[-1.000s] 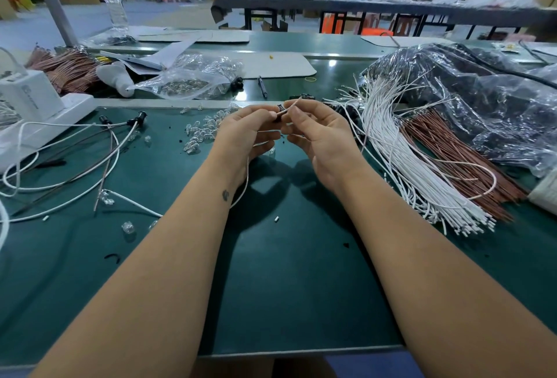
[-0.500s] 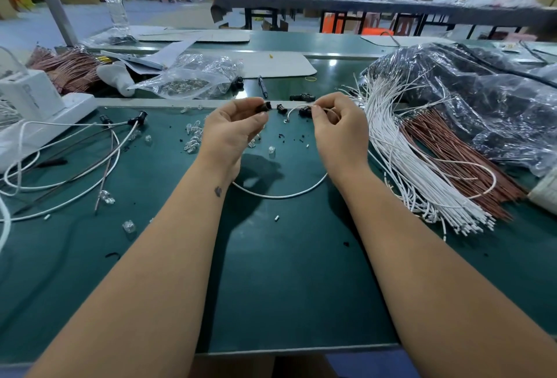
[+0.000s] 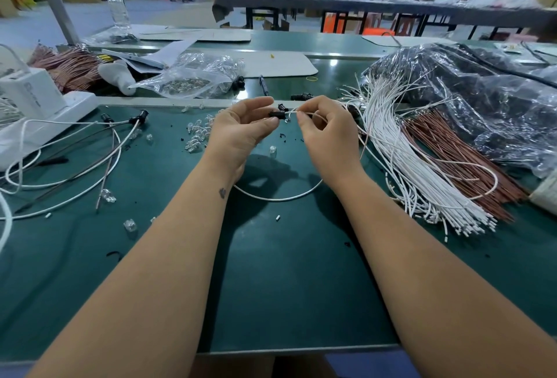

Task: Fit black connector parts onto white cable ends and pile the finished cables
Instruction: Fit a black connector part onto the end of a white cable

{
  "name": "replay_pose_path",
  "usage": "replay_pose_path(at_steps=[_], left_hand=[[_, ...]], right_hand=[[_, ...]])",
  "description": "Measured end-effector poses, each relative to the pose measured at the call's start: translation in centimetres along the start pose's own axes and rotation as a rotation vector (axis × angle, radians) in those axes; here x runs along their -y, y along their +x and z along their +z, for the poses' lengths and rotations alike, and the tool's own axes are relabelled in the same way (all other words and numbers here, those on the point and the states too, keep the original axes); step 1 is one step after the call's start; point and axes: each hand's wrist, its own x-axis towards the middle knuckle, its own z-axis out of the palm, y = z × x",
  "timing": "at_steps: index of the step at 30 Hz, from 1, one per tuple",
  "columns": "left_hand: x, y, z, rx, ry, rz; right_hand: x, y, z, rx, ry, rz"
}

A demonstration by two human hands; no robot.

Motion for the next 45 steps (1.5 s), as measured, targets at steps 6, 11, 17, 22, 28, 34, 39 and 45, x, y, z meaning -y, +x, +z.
replay_pose_path(at_steps=[6, 11, 17, 22, 28, 34, 39, 45], left_hand=[[-0.2, 0.0, -0.2, 0.015, -0.04, 0.079], [-0.1, 0.0, -0.1, 0.016, -0.038, 0.111], [0.1, -0.2, 0.3, 0.012, 0.053, 0.118], [0.1, -0.4, 0.7, -0.032, 0.124, 0.129], [0.0, -0.5, 0.7, -0.035, 0.147, 0.107], [0.2, -0.7, 0.9, -0.02, 0.197, 0.087], [0.0, -0.6, 0.5, -0.053, 0.188, 0.057], [0.3, -0.5, 0.6, -0.093, 0.241, 0.05]], right_hand=[[-0.2, 0.1, 0.1, 0.077, 0.017, 0.081], [-0.2, 0.2, 0.0, 0.116, 0.068, 0.088], [-0.2, 0.0, 0.1, 0.111, 0.047, 0.049], [-0.1, 0.0, 0.1, 0.131, -0.008, 0.059], [0.0, 0.1, 0.0, 0.104, 0.027, 0.082], [0.1, -0.1, 0.2, 0.098, 0.071, 0.093], [0.4, -0.3, 0.1, 0.113, 0.058, 0.028], [0.3, -0.4, 0.4, 0.163, -0.035, -0.044]])
